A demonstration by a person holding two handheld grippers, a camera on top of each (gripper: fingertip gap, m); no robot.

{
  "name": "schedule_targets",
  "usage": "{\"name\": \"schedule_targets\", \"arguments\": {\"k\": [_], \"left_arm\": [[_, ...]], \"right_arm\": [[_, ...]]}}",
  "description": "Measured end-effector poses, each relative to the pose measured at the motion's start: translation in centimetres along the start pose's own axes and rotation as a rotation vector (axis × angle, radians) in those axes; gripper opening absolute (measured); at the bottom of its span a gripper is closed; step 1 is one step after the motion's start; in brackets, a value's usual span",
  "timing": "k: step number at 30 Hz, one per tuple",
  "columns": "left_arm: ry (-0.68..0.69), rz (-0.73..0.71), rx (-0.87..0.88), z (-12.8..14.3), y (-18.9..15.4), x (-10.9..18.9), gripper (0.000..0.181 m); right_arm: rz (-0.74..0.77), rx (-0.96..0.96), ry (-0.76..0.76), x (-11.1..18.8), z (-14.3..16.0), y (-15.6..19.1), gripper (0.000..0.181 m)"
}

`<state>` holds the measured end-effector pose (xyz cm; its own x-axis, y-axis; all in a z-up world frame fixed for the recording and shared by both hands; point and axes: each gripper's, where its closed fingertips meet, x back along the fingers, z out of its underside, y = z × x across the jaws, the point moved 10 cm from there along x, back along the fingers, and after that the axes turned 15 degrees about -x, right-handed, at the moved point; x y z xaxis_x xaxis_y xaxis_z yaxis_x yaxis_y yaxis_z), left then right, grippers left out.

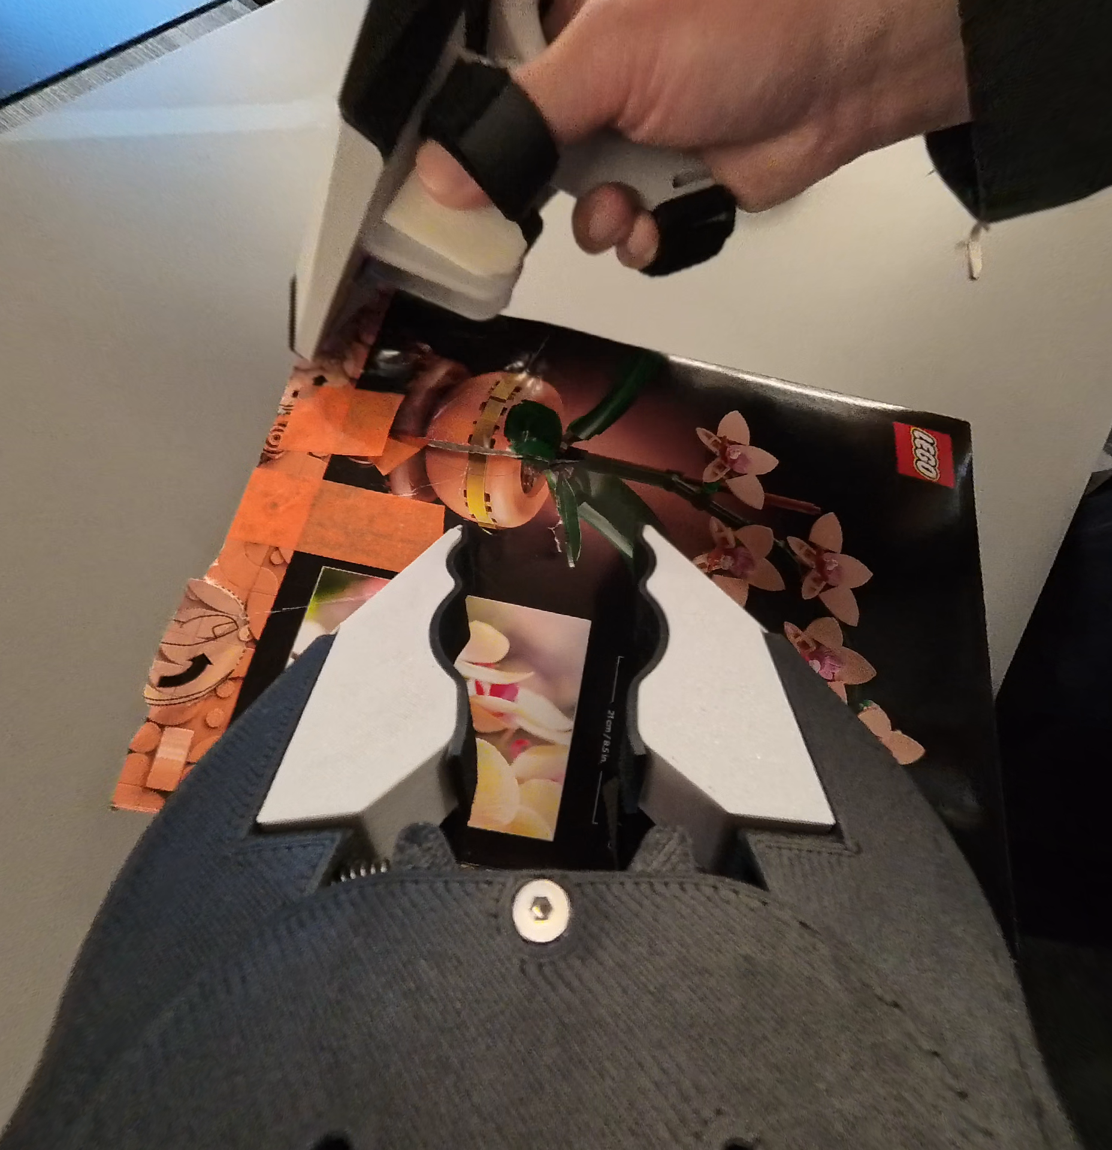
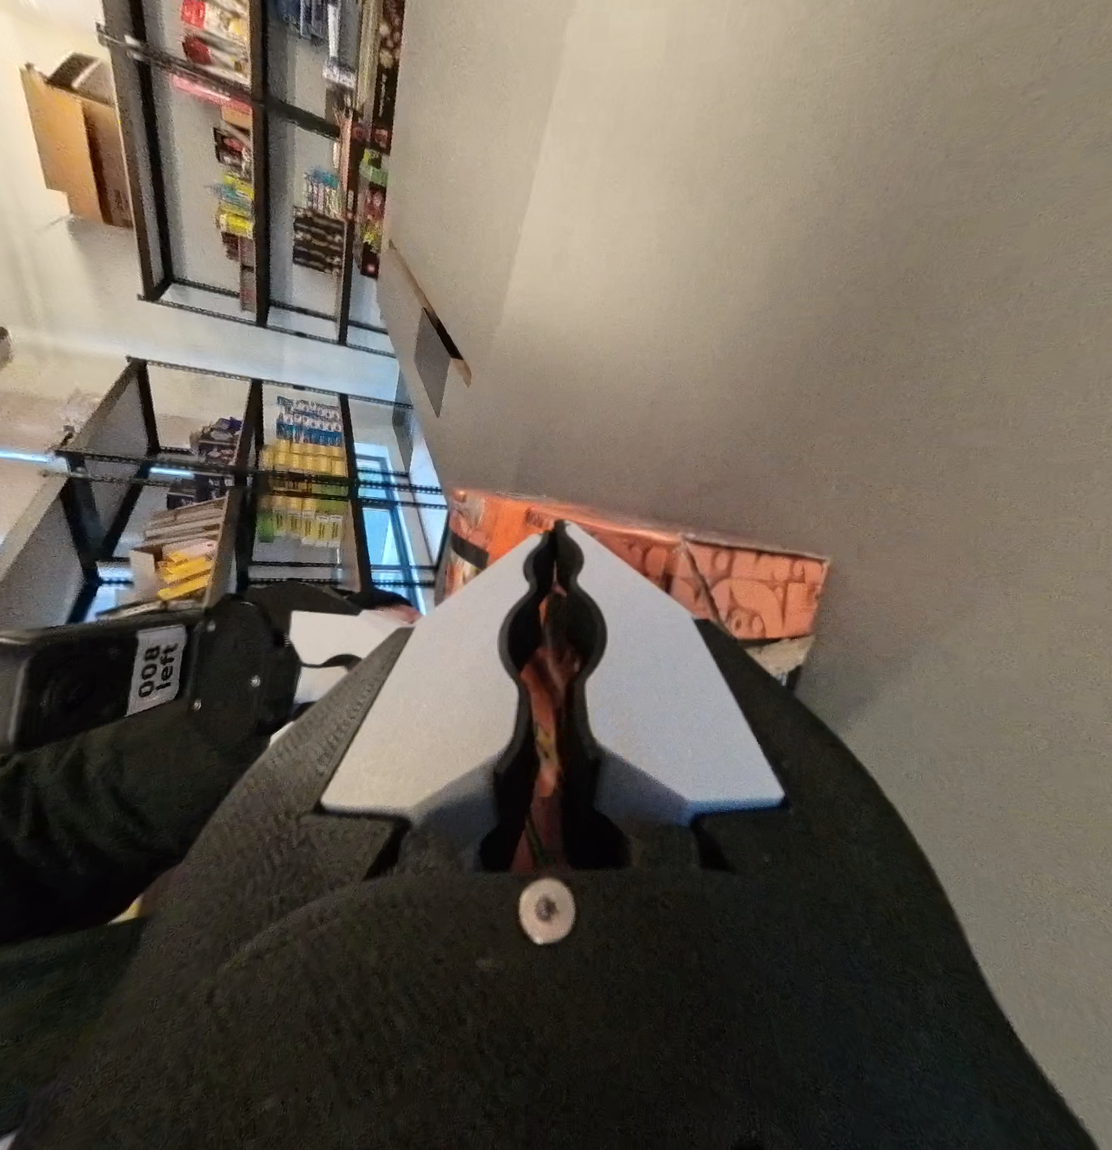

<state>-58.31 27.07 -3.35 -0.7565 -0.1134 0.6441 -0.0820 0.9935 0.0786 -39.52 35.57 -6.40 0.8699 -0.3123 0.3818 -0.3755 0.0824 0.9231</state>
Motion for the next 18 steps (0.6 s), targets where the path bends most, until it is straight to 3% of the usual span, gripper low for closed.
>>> {"name": "schedule_targets", "arguments": {"k": [2, 4, 7, 9, 14, 18], "left_arm": [[0.0, 0.004, -0.003, 0.0, 0.0, 0.1, 0.049], [0.0, 0.002, -0.002, 0.1, 0.0, 0.1, 0.049], [-0.003, -0.002, 0.007, 0.3, -0.1, 0.1, 0.05], [-0.006, -0.001, 0.009, 0.2, -0.1, 0.2, 0.05], [-0.004, -0.002, 0.006, 0.4, -0.2, 0.1, 0.051], [-0.013, -0.004, 0.004, 0.3, -0.1, 0.3, 0.048]], "right_arm": [[-0.063, 0.011, 0.09, -0.7, 0.6, 1.1, 0.0], [-0.002, 0.034, 0.257, -2.3, 2.0, 1.1, 0.0], [-0.024, -0.048, 0.199, -2.4, 1.3, 0.7, 0.0], [0.013, 0.009, 0.149, -1.8, 1.0, 0.9, 0.0], [0.123, 0.187, 0.314, -2.4, 2.8, 1.9, 0.0], [-0.033, 0.0, 0.249, -2.0, 1.9, 1.6, 0.0]]}}
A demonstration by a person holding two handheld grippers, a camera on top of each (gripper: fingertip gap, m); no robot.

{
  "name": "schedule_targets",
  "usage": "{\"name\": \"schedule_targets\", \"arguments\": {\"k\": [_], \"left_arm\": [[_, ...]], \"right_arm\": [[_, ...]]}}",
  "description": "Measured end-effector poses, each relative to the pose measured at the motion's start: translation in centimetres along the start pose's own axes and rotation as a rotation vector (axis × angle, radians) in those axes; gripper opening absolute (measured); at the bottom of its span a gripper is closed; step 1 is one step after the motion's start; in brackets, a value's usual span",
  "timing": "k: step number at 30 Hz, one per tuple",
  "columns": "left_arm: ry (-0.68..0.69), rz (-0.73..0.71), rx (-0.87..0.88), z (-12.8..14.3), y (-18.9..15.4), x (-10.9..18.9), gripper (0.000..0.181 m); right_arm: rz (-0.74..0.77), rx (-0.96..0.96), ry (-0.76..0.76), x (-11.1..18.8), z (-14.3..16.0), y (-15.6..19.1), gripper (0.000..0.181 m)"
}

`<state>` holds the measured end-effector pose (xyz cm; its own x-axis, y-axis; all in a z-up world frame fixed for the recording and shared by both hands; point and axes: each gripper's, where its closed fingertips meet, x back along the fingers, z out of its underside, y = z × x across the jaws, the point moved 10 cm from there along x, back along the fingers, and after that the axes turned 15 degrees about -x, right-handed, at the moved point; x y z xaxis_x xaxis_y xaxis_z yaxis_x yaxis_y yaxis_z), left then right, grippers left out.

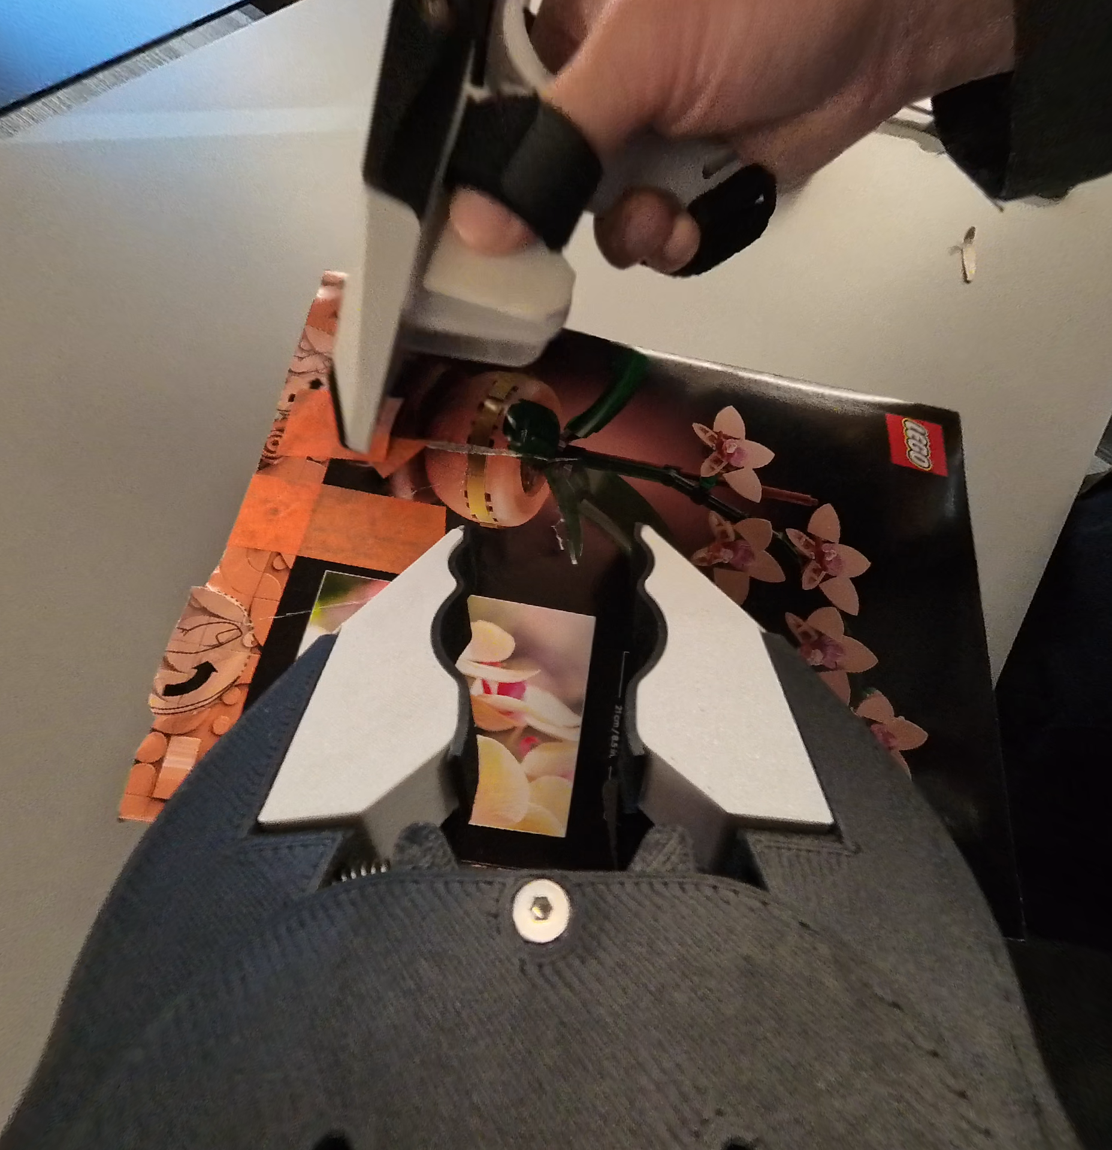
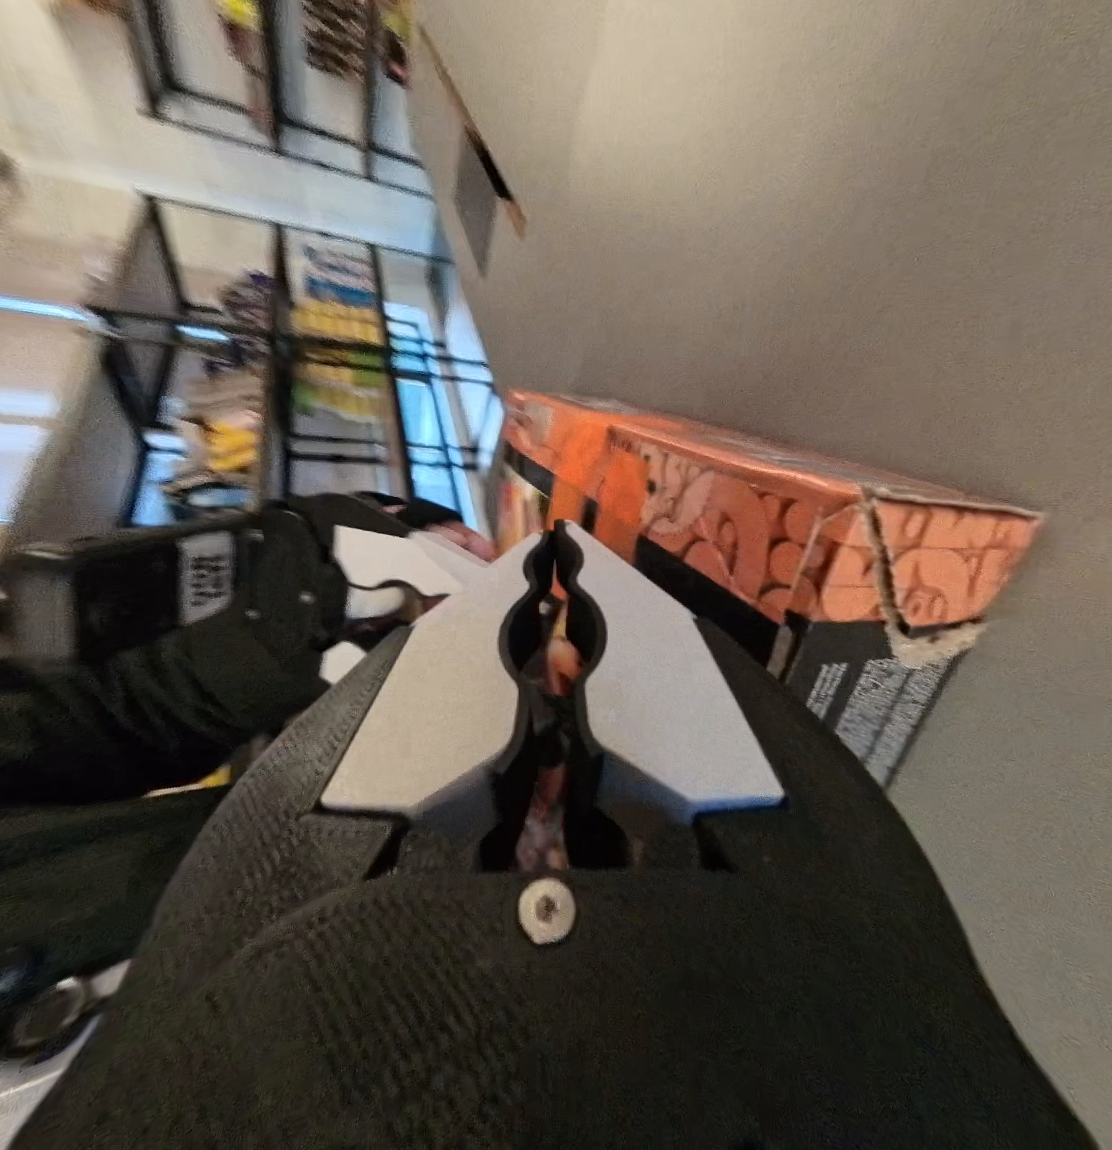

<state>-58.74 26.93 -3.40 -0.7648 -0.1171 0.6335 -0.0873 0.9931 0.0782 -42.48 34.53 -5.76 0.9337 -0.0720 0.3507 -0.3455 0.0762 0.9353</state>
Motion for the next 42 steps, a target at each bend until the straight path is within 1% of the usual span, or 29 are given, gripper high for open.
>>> {"name": "schedule_targets", "arguments": {"k": [1, 2, 3, 4, 7, 9, 10, 12, 13, 14, 16, 19, 20, 21, 23, 24, 25, 27, 31, 33, 38, 40, 41, 42], "left_arm": [[0.002, 0.004, 0.002, 0.1, 0.0, 0.0, 0.049], [-0.003, 0.004, 0.003, 0.1, 0.0, 0.1, 0.049], [-0.003, 0.003, 0.003, 0.1, 0.0, 0.1, 0.049], [-0.004, 0.001, 0.001, 0.1, 0.0, 0.1, 0.049], [0.004, 0.004, 0.001, 0.2, -0.1, 0.0, 0.05], [0.003, 0.004, -0.005, 0.3, 0.0, 0.0, 0.049], [-0.003, 0.004, -0.004, 0.2, 0.0, 0.1, 0.047], [-0.007, 0.012, 0.005, 0.3, 0.1, 0.2, 0.047], [-0.01, 0.011, 0.007, 0.3, 0.1, 0.2, 0.047], [-0.009, 0.009, 0.005, 0.3, 0.1, 0.2, 0.047], [-0.003, 0.008, -0.004, 0.4, 0.0, 0.2, 0.047], [-0.003, 0.033, -0.008, 0.4, -0.2, 0.2, 0.039], [-0.006, 0.023, -0.006, 0.5, -0.1, 0.2, 0.043], [-0.01, 0.02, -0.007, 0.5, -0.1, 0.2, 0.042], [-0.017, 0.024, 0.008, 0.4, -0.1, 0.3, 0.044], [-0.018, 0.023, 0.009, 0.4, -0.1, 0.3, 0.044], [-0.016, 0.021, 0.004, 0.4, -0.1, 0.2, 0.044], [-0.011, 0.017, -0.002, 0.5, -0.2, 0.2, 0.046], [-0.011, 0.014, -0.008, 0.4, -0.3, 0.1, 0.046], [-0.021, 0.018, 0.009, 0.5, -0.2, 0.2, 0.045], [-0.002, 0.023, -0.02, 0.3, -0.3, -0.1, 0.045], [-0.013, 0.018, -0.012, 0.3, -0.3, -0.1, 0.045], [-0.017, 0.017, -0.005, 0.3, -0.3, -0.1, 0.044], [-0.018, 0.017, 0.001, 0.4, -0.3, -0.1, 0.046]], "right_arm": [[-0.085, -0.044, -0.025, 0.4, -0.2, 0.2, 0.0], [-0.099, -0.074, -0.054, 0.7, -0.3, 0.1, 0.0], [-0.04, -0.06, -0.071, 0.8, -0.5, -0.1, 0.0], [0.056, -0.031, -0.051, 0.7, -0.4, -0.4, 0.0], [0.152, 0.038, 0.074, -0.7, 0.0, 0.1, 0.0], [0.209, 0.062, 0.153, -0.9, 0.2, 0.7, 0.0], [0.209, 0.063, 0.158, -0.8, 0.0, 1.0, 0.0], [0.13, 0.034, 0.053, -0.4, -0.7, 1.4, 0.0], [0.129, 0.023, 0.012, -0.3, -1.2, 1.3, 0.0], [0.199, 0.022, 0.034, -0.5, -1.2, 0.6, 0.0], [0.151, -0.038, 0.053, -0.6, -1.2, -0.2, 0.0], [0.176, -0.025, 0.142, -0.1, -0.2, -0.6, 0.0], [0.172, -0.036, 0.153, 0.1, -0.2, -0.6, 0.0], [0.146, -0.055, 0.149, 0.3, -0.1, -0.6, 0.0], [0.057, -0.077, 0.061, 0.4, -0.8, -0.4, 0.0], [0.061, -0.078, 0.045, 0.3, -0.8, -0.5, 0.0], [0.118, -0.065, 0.078, 0.0, -0.5, -1.1, 0.0], [0.109, -0.084, 0.139, -0.7, 0.4, -1.4, 0.0], [0.14, -0.065, 0.142, -0.6, 1.0, -1.3, 0.0], [0.134, -0.046, 0.085, -0.4, 0.5, -1.3, 0.0], [0.147, -0.077, 0.148, 0.1, 1.4, -2.1, 0.0], [0.127, -0.073, 0.105, 0.7, 1.1, -1.9, 0.0], [0.145, -0.063, 0.081, 0.9, 1.0, -2.0, 0.0], [0.167, -0.035, 0.105, 0.8, 1.2, -2.1, 0.0]]}}
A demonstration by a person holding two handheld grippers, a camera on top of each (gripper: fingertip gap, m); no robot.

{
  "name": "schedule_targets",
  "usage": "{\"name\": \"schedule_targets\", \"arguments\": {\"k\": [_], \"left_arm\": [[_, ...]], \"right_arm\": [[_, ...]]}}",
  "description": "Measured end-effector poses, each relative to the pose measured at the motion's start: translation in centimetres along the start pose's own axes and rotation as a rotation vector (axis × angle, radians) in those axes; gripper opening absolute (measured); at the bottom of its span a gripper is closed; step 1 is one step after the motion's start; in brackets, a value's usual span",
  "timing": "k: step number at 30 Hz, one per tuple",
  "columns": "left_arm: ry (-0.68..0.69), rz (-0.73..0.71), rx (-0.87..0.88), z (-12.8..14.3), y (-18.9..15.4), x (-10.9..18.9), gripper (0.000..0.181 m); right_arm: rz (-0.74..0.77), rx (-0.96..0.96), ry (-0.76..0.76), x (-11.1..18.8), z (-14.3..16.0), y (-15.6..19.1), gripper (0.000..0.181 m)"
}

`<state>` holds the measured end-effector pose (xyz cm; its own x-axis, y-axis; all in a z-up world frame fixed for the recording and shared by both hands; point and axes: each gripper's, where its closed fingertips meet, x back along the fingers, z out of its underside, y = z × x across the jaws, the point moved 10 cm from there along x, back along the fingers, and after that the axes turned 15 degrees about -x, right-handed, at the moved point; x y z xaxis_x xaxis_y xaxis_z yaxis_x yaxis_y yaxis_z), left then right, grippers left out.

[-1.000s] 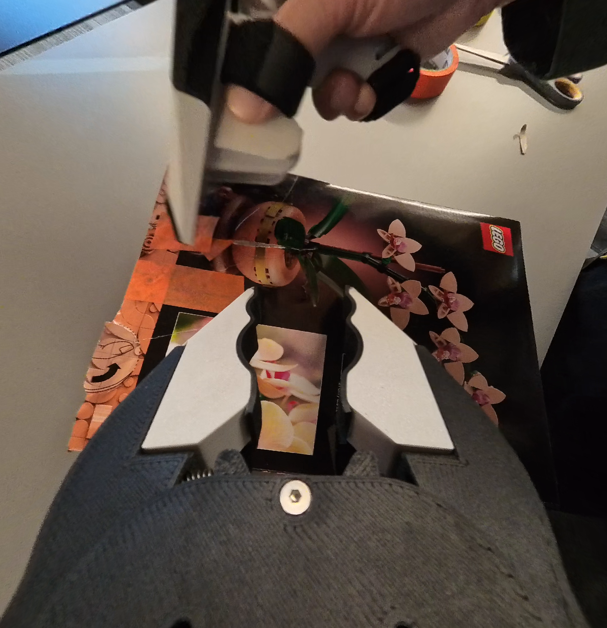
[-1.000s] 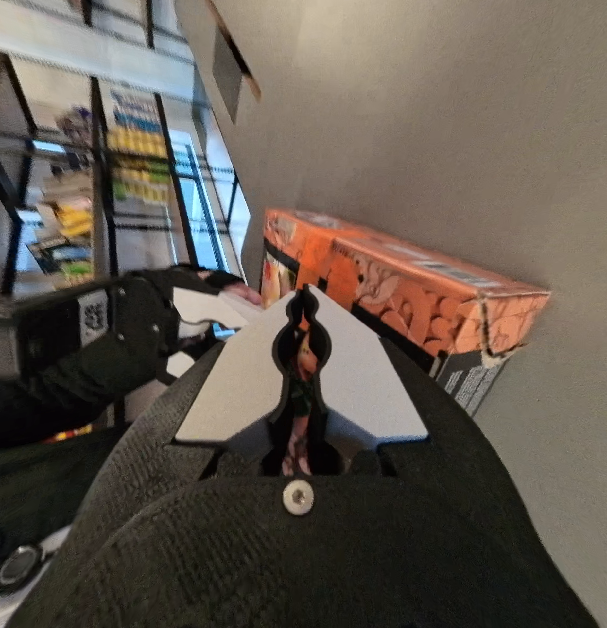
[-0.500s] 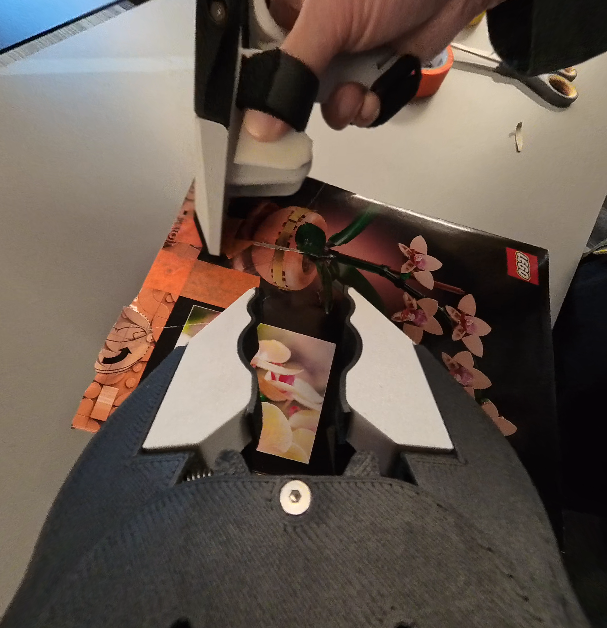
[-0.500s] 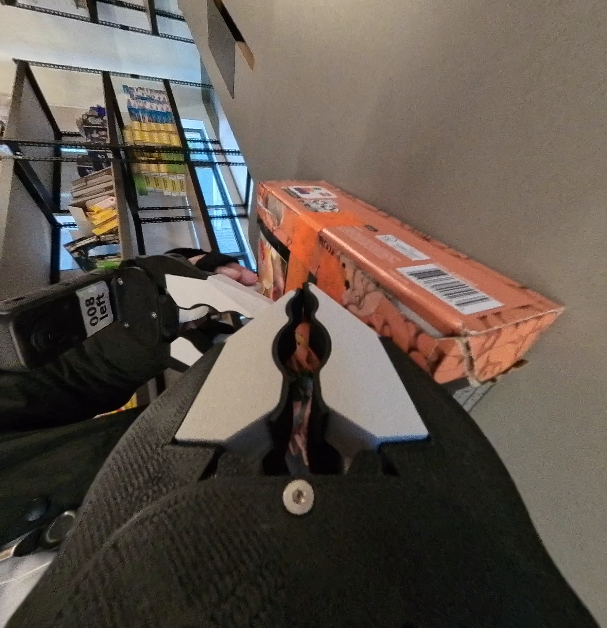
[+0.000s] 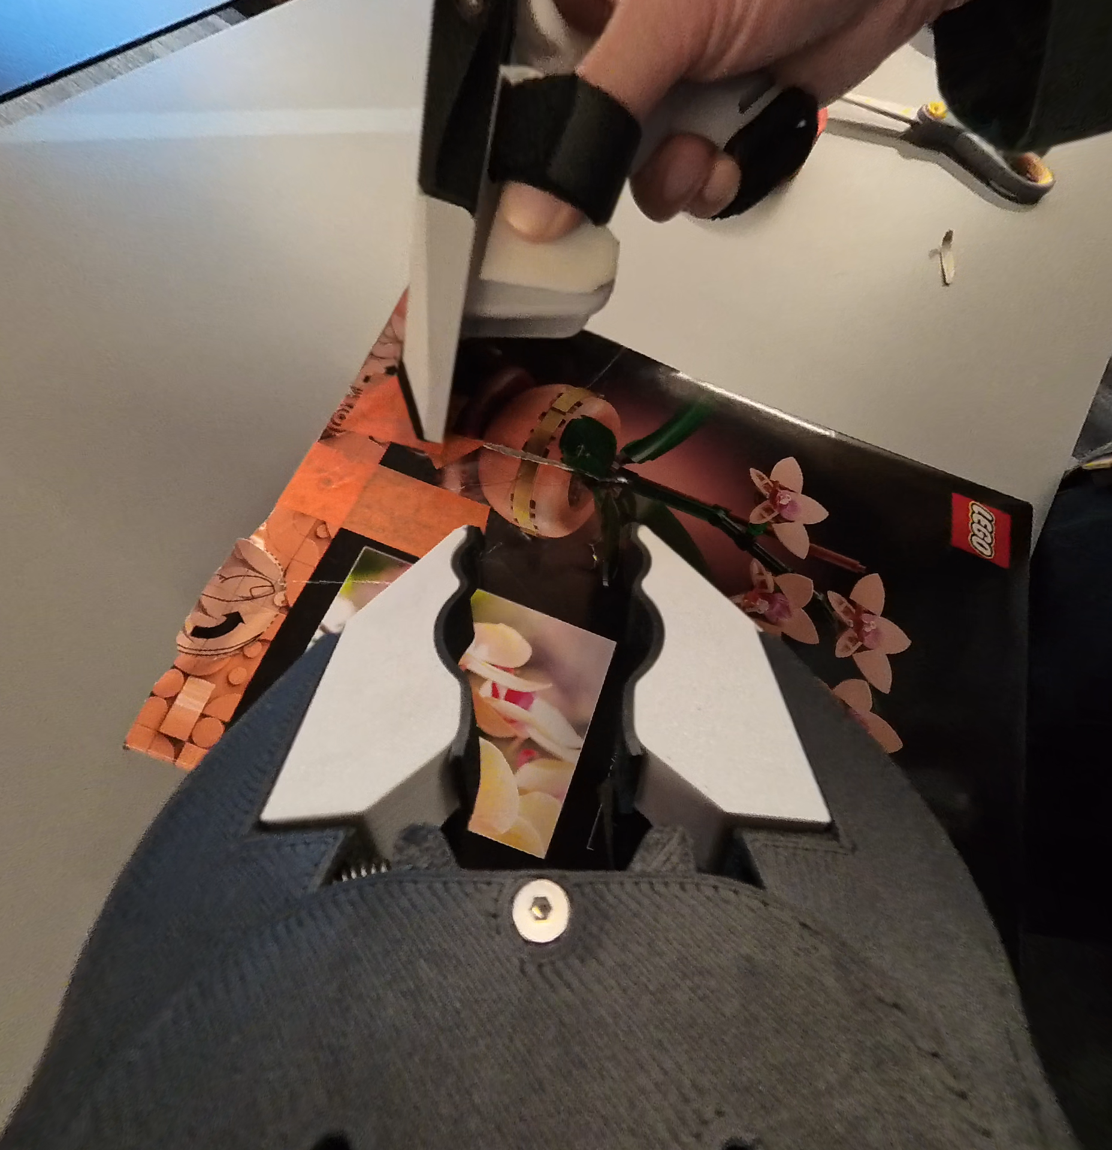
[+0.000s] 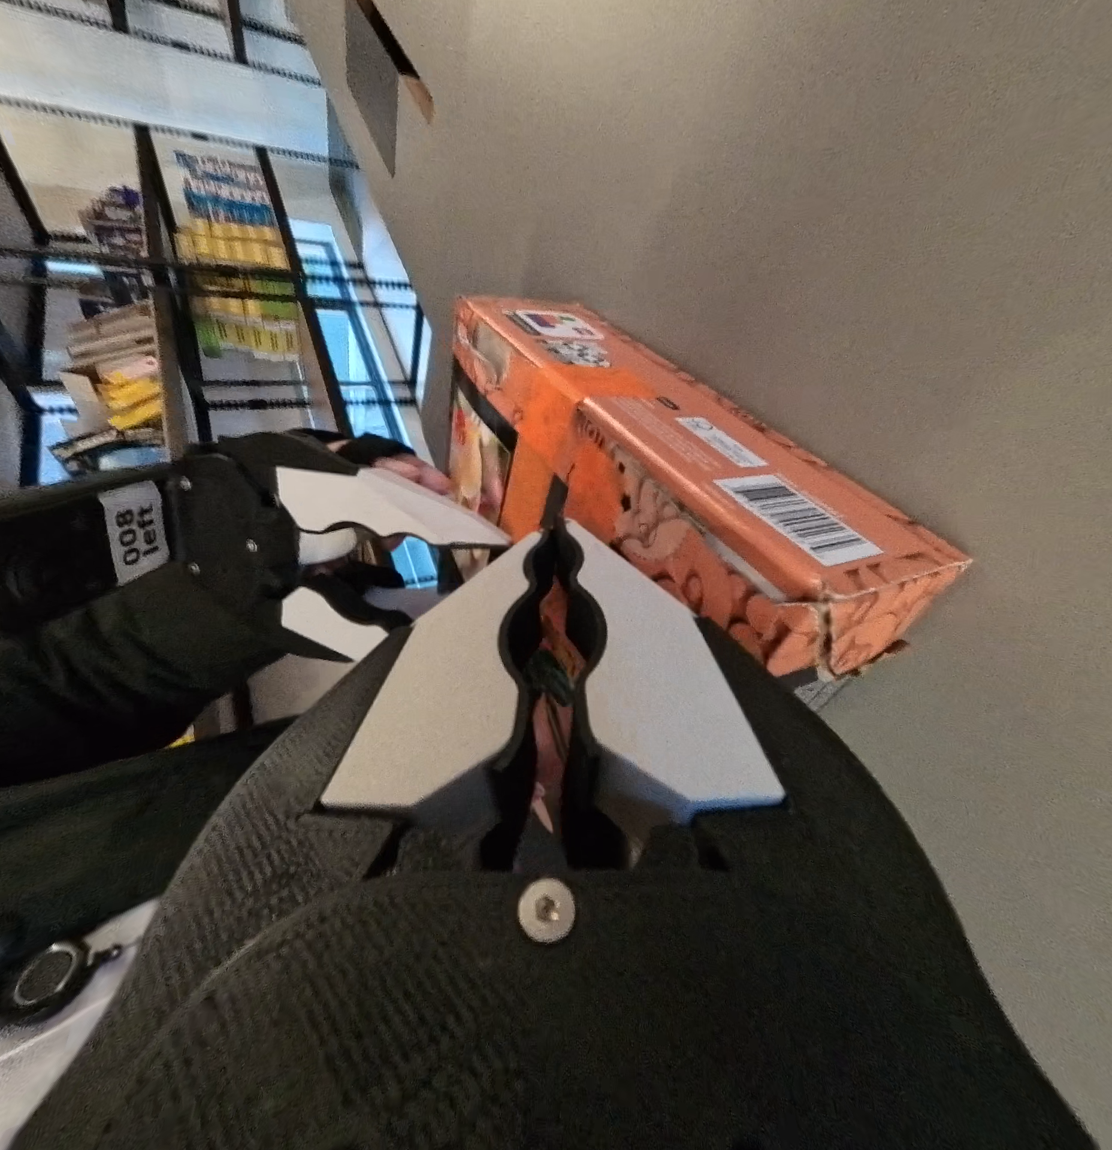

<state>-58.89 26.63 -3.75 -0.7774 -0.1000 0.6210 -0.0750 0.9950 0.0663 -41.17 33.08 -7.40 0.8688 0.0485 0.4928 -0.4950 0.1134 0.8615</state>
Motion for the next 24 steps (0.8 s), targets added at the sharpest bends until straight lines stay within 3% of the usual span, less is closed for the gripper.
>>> {"name": "schedule_targets", "arguments": {"k": [3, 7, 11, 14, 15, 17, 20, 22, 24], "left_arm": [[0.015, -0.002, -0.022, -0.1, -0.1, -0.1, 0.047], [-0.007, -0.002, 0.005, 0.0, 0.0, 0.1, 0.045], [0.012, -0.003, -0.015, -0.1, -0.1, 0.0, 0.047], [-0.01, -0.008, 0.009, 0.0, -0.1, 0.1, 0.046], [-0.009, -0.008, 0.01, 0.0, 0.0, 0.1, 0.046], [0.007, -0.006, 0.004, -0.1, -0.1, 0.0, 0.046], [0.007, -0.006, -0.005, -0.1, -0.1, 0.0, 0.047], [-0.004, -0.012, 0.006, -0.1, -0.1, 0.1, 0.046], [-0.011, -0.022, 0.035, -0.1, 0.0, 0.4, 0.044]], "right_arm": [[0.029, 0.003, 0.081, 0.2, 0.6, 0.2, 0.0], [-0.025, -0.022, 0.001, 0.7, -0.3, -0.4, 0.0], [-0.002, -0.03, 0.126, 1.0, 0.5, -0.6, 0.0], [-0.128, -0.043, -0.031, 1.5, -1.4, 0.3, 0.0], [-0.058, -0.035, -0.044, 1.3, -1.9, -0.2, 0.0], [-0.038, -0.032, 0.01, 0.8, -2.0, -0.6, 0.0], [-0.054, -0.041, 0.216, 0.3, 0.5, -0.6, 0.0], [-0.126, 0.002, 0.12, 0.7, 0.8, -0.2, 0.0], [-0.286, 0.032, -0.125, 2.7, 0.8, 0.7, 0.0]]}}
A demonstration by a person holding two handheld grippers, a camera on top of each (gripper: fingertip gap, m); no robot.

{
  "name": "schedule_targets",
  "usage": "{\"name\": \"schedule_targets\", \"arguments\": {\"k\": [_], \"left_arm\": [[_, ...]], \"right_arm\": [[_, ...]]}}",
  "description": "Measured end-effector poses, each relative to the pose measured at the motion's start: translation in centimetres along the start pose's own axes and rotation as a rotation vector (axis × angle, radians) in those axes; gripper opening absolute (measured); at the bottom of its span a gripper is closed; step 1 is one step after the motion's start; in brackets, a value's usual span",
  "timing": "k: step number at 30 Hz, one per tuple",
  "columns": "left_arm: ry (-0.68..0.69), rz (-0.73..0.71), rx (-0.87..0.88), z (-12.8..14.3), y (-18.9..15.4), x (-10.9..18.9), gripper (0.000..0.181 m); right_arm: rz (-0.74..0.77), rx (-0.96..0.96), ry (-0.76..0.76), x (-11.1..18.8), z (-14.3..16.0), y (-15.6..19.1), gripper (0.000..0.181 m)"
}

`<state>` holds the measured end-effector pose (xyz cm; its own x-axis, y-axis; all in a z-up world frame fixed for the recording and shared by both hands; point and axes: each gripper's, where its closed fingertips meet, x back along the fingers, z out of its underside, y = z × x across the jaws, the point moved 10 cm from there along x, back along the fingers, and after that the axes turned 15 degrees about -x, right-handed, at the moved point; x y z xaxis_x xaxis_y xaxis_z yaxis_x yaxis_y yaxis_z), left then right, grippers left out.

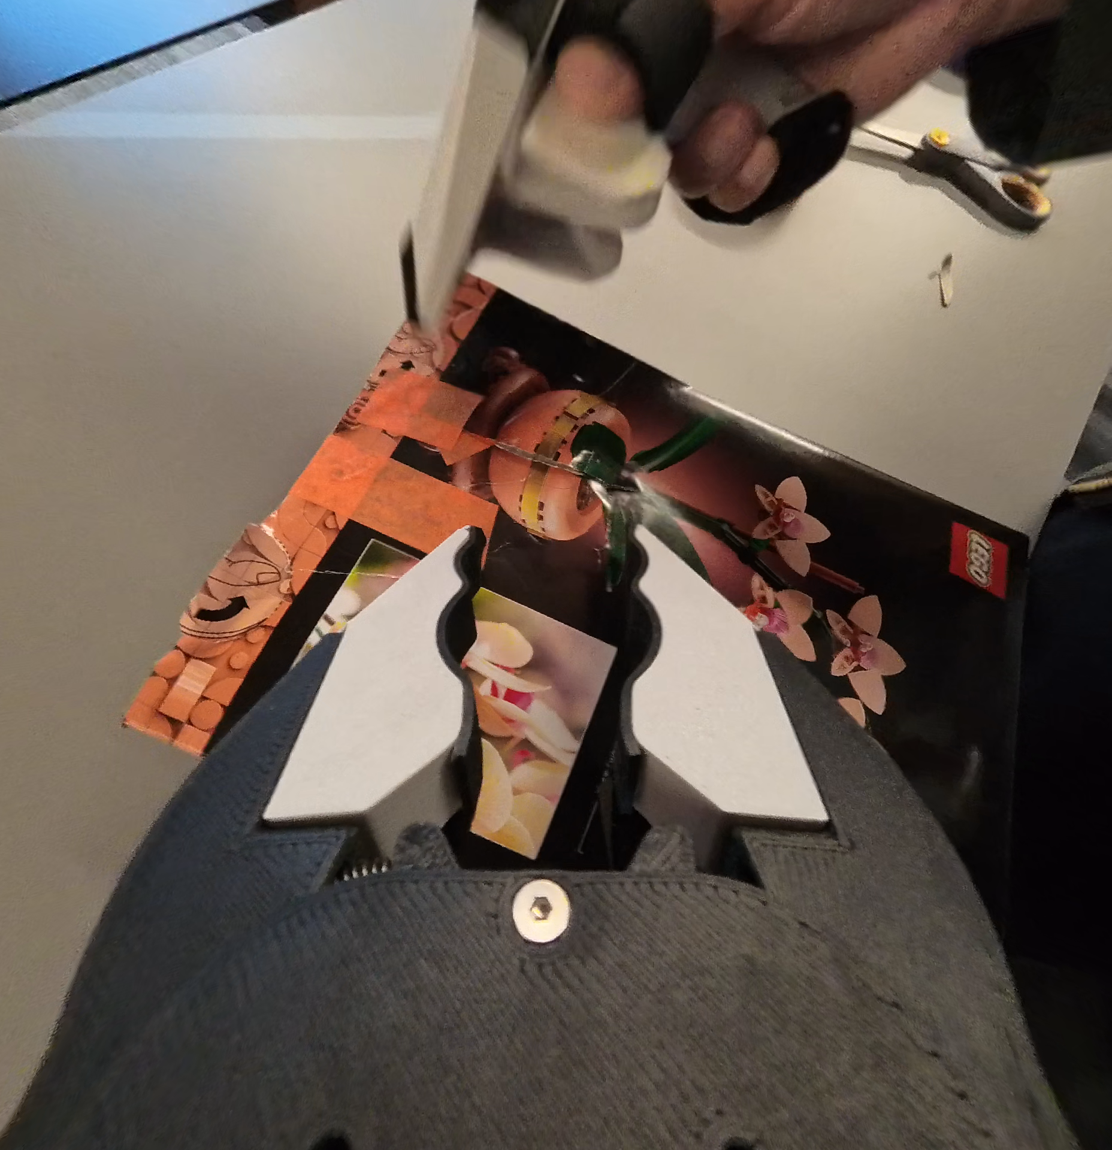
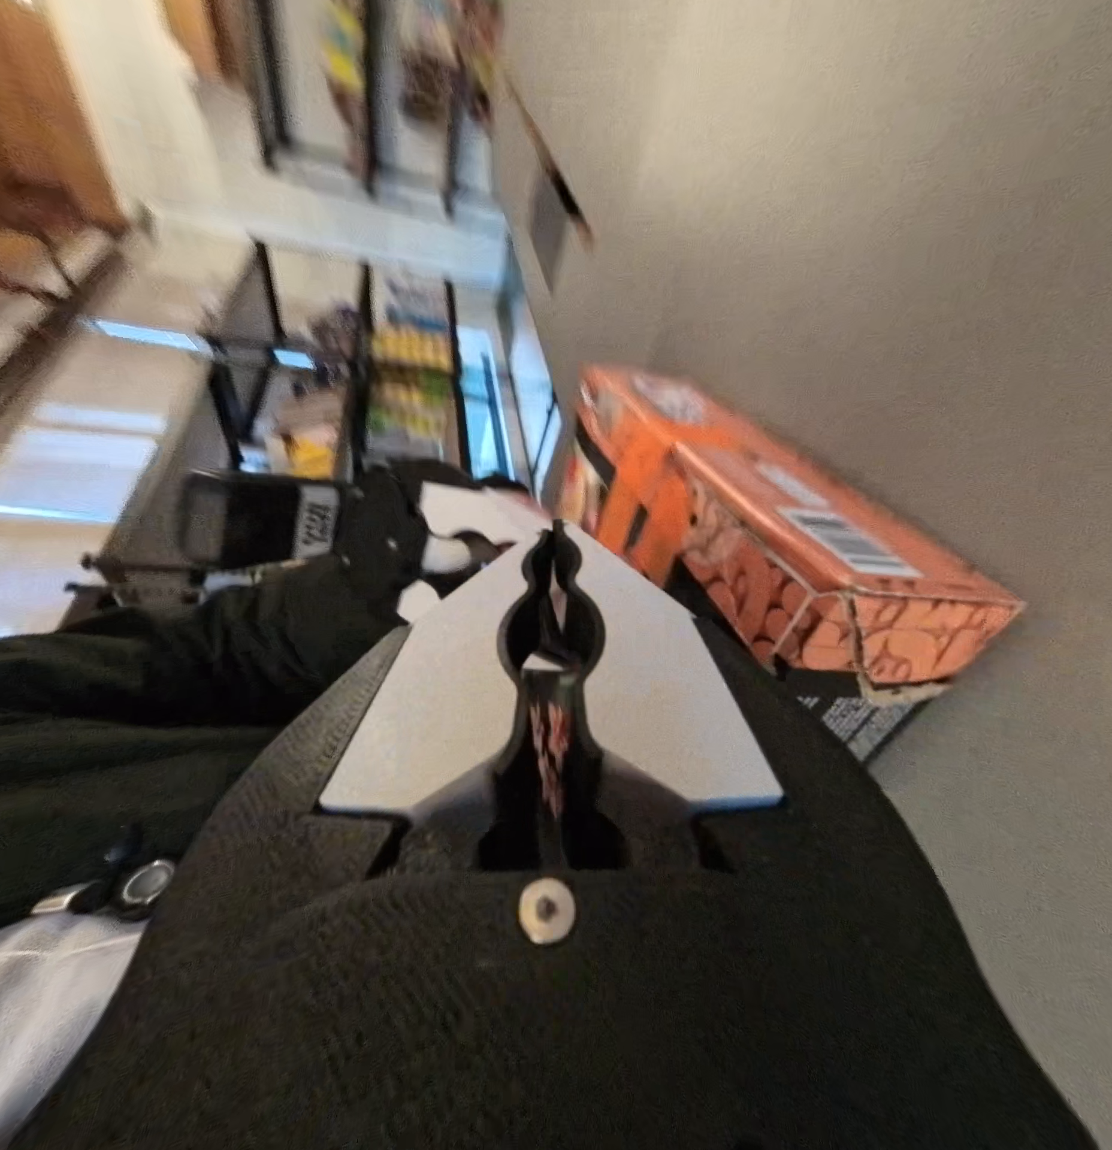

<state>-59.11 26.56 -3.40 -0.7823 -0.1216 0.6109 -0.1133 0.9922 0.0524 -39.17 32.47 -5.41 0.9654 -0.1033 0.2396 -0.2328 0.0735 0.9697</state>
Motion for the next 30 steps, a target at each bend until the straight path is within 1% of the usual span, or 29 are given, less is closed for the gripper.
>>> {"name": "schedule_targets", "arguments": {"k": [1, 2, 3, 4, 5, 6, 7, 8, 10, 11, 12, 13, 15, 16, 17, 18, 20, 21, 22, 23, 24, 26, 28, 30], "left_arm": [[0.01, -0.03, 0.038, -0.1, 0.3, 0.4, 0.037], [0.016, -0.093, 0.092, -0.2, 0.8, 1.2, 0.033], [-0.024, -0.153, 0.143, -0.4, 1.2, 2.5, 0.031], [-0.11, -0.2, 0.197, -0.5, 1.4, 4.3, 0.03], [-0.189, -0.233, 0.262, -0.2, 1.5, 6.1, 0.035], [-0.248, -0.251, 0.342, 0.5, 1.6, 7.6, 0.048], [-0.272, -0.252, 0.442, 1.6, 1.7, 8.7, 0.056], [-0.261, -0.226, 0.533, 3.0, 1.6, 9.3, 0.058], [-0.207, -0.162, 0.656, 5.9, 0.9, 9.5, 0.065], [-0.184, -0.134, 0.717, 7.1, 0.4, 9.1, 0.07], [-0.179, -0.089, 0.771, 7.8, -0.1, 8.6, 0.071], [-0.17, -0.05, 0.815, 8.4, -0.5, 7.9, 0.071], [-0.14, 0.011, 0.868, 8.9, -1.1, 6.4, 0.075], [-0.124, 0.048, 0.893, 9.1, -1.3, 5.6, 0.079], [-0.111, 0.085, 0.924, 9.2, -1.6, 4.8, 0.081], [-0.113, 0.097, 0.944, 9.3, -1.8, 4.1, 0.084], [-0.159, 0.051, 0.967, 9.3, -1.4, 3.9, 0.083], [-0.161, 0.033, 1.001, 9.1, -1.0, 3.8, 0.083], [-0.155, 0.009, 1.0, 8.7, -0.7, 3.8, 0.084], [-0.152, -0.024, 0.945, 8.1, -0.4, 4.0, 0.086], [-0.159, -0.051, 0.875, 7.4, -0.1, 4.3, 0.088], [-0.227, -0.102, 0.748, 5.7, 0.6, 5.6, 0.087], [-0.312, -0.189, 0.558, 3.6, 0.8, 7.0, 0.086], [-0.37, -0.246, 0.388, 1.7, 0.6, 8.4, 0.084]], "right_arm": [[-0.049, 0.085, -0.104, 0.9, 0.9, 1.1, 0.0], [-0.018, 0.198, -0.163, 2.1, 1.8, 1.5, 0.0], [0.045, 0.323, -0.175, 3.4, 2.8, 1.9, 0.0], [0.101, 0.414, -0.176, 4.5, 4.3, 1.9, 0.0], [0.152, 0.444, -0.21, 5.4, 5.7, 1.6, 0.033], [0.207, 0.408, -0.266, 6.2, 7.1, 0.8, 0.078], [0.204, 0.357, -0.283, 6.7, 8.5, -0.1, 0.091], [0.203, 0.292, -0.286, 7.0, 9.8, -1.2, 0.095], [0.242, 0.19, -0.303, 6.8, 11.8, -3.4, 0.097], [0.221, 0.145, -0.326, 6.2, 12.2, -3.9, 0.097], [0.208, 0.104, -0.337, 5.4, 12.3, -4.2, 0.097], [0.222, 0.073, -0.316, 4.4, 12.2, -4.4, 0.097], [0.339, 0.081, -0.213, 2.8, 11.9, -5.1, 0.091], [0.327, 0.087, -0.182, 2.1, 11.7, -5.1, 0.088], [0.293, 0.061, -0.159, 1.7, 11.4, -5.0, 0.081], [0.29, 0.048, -0.147, 1.6, 11.1, -4.8, 0.082], [0.271, 0.046, -0.147, 1.6, 11.0, -5.0, 0.075], [0.275, 0.056, -0.14, 1.6, 11.0, -4.9, 0.078], [0.302, 0.095, -0.132, 1.4, 11.1, -4.5, 0.078], [0.328, 0.149, -0.13, 1.3, 11.1, -3.9, 0.073], [0.347, 0.203, -0.14, 1.1, 11.0, -3.0, 0.073], [0.351, 0.341, -0.219, 1.5, 10.6, -0.9, 0.073], [0.341, 0.531, -0.336, 2.2, 10.5, 1.5, 0.072], [0.376, 0.72, -0.393, 2.7, 10.7, 3.5, 0.072]]}}
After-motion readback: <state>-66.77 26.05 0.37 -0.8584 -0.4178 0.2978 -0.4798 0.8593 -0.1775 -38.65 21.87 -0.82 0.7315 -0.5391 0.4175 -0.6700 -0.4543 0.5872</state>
